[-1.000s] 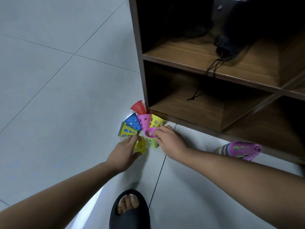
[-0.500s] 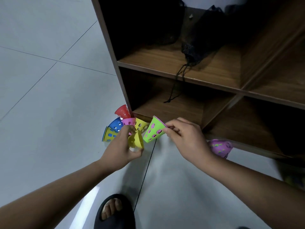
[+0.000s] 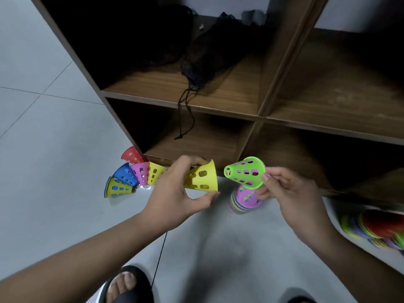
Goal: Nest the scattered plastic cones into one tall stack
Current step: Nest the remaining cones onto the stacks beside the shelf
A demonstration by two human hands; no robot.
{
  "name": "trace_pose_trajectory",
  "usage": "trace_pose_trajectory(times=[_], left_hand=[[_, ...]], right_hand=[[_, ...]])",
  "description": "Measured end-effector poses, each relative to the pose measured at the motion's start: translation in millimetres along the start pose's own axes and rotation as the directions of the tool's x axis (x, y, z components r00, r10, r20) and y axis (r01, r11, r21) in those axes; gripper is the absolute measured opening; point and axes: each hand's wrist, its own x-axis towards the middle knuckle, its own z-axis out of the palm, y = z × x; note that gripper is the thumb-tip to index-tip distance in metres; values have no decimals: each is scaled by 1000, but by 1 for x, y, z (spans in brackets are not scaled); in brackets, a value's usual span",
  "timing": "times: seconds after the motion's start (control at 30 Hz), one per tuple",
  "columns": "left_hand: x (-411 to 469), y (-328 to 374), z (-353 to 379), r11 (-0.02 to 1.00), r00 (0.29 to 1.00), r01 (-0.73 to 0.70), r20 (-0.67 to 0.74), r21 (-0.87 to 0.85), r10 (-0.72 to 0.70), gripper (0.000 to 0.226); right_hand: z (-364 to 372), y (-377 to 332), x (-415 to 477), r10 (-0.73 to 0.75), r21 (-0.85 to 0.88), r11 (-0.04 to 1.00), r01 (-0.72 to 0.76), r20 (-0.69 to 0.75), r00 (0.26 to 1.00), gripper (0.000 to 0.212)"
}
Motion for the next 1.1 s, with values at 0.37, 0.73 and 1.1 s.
trace_pose_trajectory(times=[0.37,0.73,1.1], left_hand=[[26,38,39,987,986,-148,93,61,142,60],[44,39,84,977,949,-187,276,103,152,65],[28,-7,103,991,936,-94,348,99,54,67]], right_hand=[[-21,46,1,215,212,952,-221,51,975,11],[-20,73,-5,192,-26,981,-191,63,979,8],[-24,28,-6,-235,-318,927,200,-75,969,29]])
